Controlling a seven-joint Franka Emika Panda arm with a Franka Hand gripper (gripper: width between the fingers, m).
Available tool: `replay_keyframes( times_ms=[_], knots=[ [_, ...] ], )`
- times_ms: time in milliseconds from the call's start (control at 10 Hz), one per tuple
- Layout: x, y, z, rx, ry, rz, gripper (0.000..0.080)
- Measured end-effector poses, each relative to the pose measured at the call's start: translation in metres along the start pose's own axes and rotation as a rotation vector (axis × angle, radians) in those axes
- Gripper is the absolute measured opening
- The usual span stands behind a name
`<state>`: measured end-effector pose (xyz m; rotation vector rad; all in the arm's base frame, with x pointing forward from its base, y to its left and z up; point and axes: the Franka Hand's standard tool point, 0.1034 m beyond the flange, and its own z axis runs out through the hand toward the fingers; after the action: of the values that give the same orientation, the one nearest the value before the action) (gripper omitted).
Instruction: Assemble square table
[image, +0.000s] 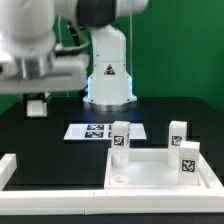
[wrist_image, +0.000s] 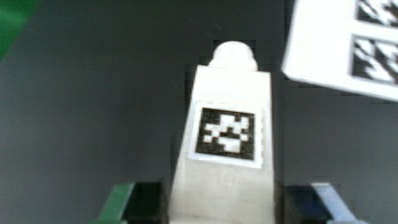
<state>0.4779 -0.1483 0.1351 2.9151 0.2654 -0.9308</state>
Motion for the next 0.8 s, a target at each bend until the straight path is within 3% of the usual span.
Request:
replay_keyframes(
  times_ms=[100,300,700,800],
  knots=[
    [0.012,-0.02,-0.036,0.042,0.114,0.07,0.0284],
    [0.015,-0.022,-0.072,0.049,0.246,0.109,0.0284],
    [0.026,-0.016,-0.069,0.001,0.524,0.13,0.0284],
    [0.041,-0.026,-0.069,-0.023,0.664,0.169,0.0284]
  ],
)
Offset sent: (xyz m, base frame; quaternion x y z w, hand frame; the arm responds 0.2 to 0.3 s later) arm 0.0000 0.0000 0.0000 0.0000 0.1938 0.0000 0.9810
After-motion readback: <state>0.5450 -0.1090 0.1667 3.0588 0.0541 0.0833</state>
